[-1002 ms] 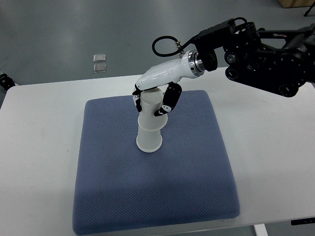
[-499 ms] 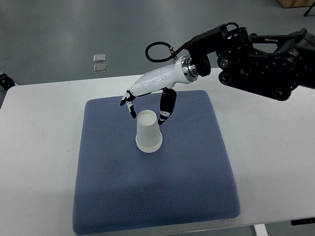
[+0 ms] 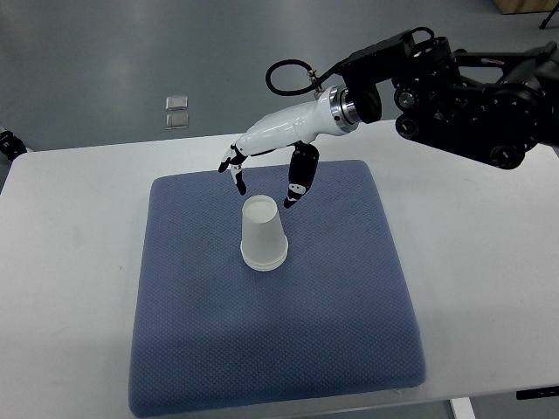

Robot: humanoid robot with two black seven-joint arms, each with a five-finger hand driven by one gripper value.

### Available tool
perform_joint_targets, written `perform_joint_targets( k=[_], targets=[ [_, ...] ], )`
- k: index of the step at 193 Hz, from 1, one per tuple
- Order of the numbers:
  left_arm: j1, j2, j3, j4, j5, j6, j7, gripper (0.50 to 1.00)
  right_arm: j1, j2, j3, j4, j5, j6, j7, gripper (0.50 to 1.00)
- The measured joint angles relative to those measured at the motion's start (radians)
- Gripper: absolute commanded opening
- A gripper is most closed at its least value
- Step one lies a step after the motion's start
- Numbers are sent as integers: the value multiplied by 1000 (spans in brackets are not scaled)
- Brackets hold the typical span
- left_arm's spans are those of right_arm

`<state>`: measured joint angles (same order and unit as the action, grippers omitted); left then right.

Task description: Stack paper cups

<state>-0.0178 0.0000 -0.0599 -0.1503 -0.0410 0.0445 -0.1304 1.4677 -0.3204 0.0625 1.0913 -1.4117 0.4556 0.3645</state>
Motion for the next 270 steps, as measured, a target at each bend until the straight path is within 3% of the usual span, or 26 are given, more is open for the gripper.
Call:
perform_joint_targets(
  k=[56, 136, 184, 270],
  targets=[
    [1, 0, 0, 0, 0, 0, 0, 1000, -17, -87, 159, -158, 59, 7, 1, 915],
    [0, 0, 0, 0, 0, 0, 0, 1000, -88, -142, 183, -510, 674, -16, -1, 915],
    [1, 0, 0, 0, 0, 0, 0, 1000, -181, -128, 182, -556, 1064, -91, -6, 915],
    [1, 0, 0, 0, 0, 0, 0, 1000, -366, -72, 181, -550, 1608, -257, -92, 915]
  ],
)
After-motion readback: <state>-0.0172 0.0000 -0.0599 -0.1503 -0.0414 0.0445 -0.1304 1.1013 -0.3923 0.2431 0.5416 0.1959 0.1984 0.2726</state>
